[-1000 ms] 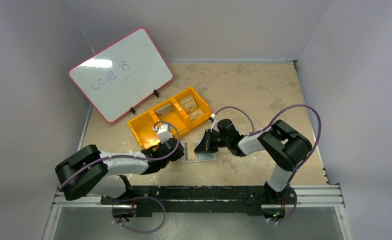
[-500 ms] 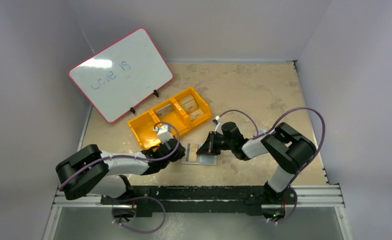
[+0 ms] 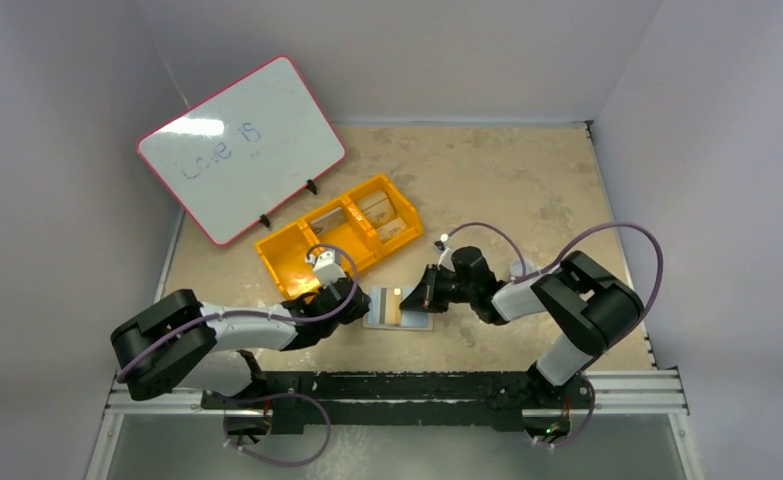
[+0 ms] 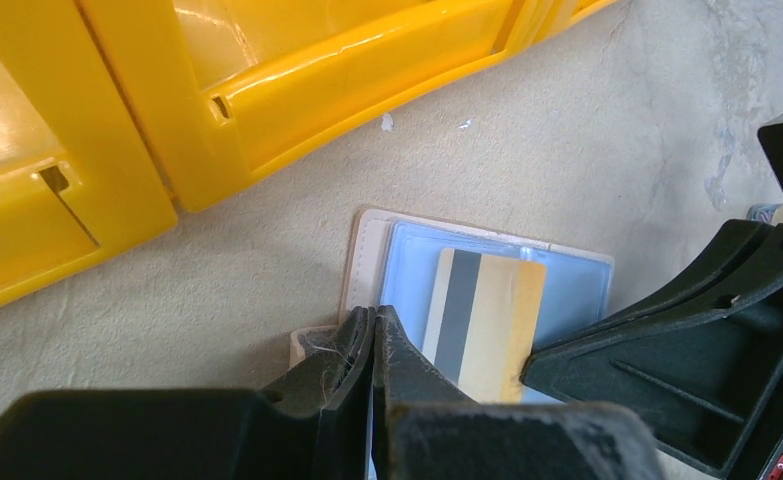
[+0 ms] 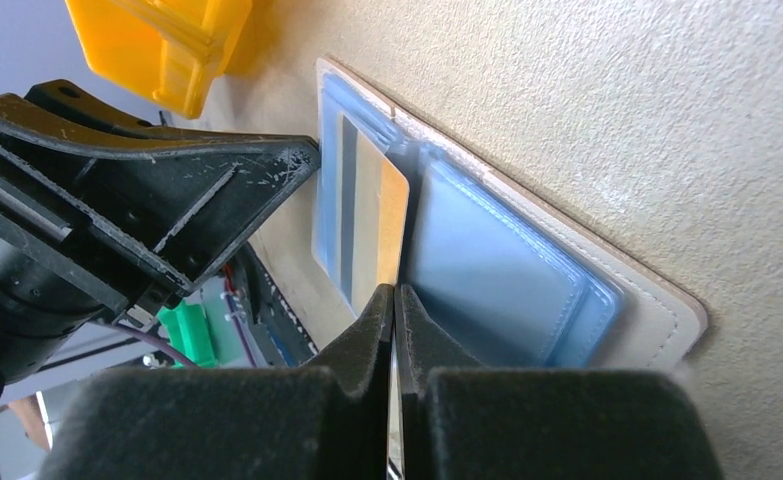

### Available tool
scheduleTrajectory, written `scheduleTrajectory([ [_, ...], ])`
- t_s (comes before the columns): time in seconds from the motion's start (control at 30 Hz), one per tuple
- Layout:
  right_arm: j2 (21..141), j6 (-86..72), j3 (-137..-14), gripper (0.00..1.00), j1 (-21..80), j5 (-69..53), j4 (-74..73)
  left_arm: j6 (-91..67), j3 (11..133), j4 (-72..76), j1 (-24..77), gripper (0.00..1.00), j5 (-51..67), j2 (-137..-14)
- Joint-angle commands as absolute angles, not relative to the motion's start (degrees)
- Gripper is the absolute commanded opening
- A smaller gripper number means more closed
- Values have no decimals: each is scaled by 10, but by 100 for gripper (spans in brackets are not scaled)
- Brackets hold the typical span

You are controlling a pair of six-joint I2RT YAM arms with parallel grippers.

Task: Take the credit cards out of the card holder

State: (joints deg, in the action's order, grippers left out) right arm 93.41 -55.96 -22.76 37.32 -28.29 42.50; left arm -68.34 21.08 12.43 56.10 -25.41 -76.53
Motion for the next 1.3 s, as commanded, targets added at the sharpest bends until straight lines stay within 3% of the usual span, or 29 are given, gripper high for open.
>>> scheduleTrajectory([
  [0.0, 944, -563, -229, 5, 369, -307, 453, -661, 193, 74, 570, 0, -208, -776],
  [0.1, 962, -571, -238, 19, 369, -311, 470, -651, 198, 85, 571, 0, -194, -783],
  [0.27, 973, -574, -248, 26, 369, -298, 458, -648, 200, 90, 574, 0, -187, -790],
  [0.33, 974, -576, -247, 25, 370, -301, 472, -648, 199, 91, 575, 0, -187, -791],
  [0.53, 950, -582, -236, 0, 369, -281, 461, -658, 200, 68, 576, 0, -207, -787],
  [1.0, 788, -501, -216, 0, 322, -227, 255, -679, 178, 44, 577, 0, -255, -744],
  [1.27, 639, -461, -309, 0, 310, -121, 75, -653, 193, 54, 577, 3, -242, -724],
])
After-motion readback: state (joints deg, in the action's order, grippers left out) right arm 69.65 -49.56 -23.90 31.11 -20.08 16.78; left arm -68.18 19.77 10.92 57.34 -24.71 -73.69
